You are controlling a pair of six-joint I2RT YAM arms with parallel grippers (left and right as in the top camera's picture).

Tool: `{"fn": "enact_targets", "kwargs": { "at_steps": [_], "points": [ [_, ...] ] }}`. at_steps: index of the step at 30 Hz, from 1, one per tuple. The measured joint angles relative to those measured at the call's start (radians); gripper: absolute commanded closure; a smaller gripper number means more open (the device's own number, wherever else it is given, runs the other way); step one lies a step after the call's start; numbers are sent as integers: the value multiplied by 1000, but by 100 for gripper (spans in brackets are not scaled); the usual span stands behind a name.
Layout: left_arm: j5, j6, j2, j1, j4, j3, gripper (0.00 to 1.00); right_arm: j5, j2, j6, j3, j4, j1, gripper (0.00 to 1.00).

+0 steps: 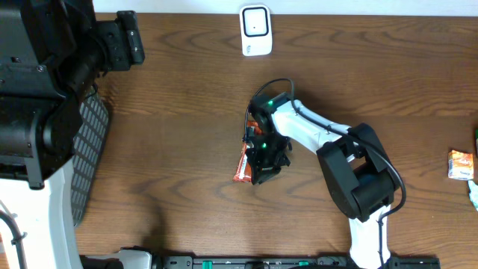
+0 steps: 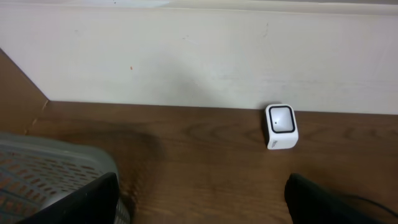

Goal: Scan the item barcode

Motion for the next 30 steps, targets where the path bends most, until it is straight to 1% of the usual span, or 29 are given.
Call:
{"fn": "enact_targets", "kwargs": {
  "at_steps": [2,5,6,12,15,26,28,30],
  "points": [
    [0,0,0,0,0,0,15,-4,0,-2,24,-7,-11,48],
    [0,0,0,0,0,0,15,-8,0,5,66,-4,-35,7],
    [0,0,0,0,0,0,15,-8,0,5,74,10,-43,2],
    [0,0,0,0,0,0,15,43,0,70,85,159,-77,1],
    [0,0,0,0,0,0,15,64,0,111,85,175,-82,1],
    [0,0,0,0,0,0,15,102,1,190,85,230,-76,1],
    [0,0,0,0,0,0,15,104,3,203,86,232,-73,2],
    [0,0,0,0,0,0,15,108,11,222,93,229,-73,11]
  ]
}}
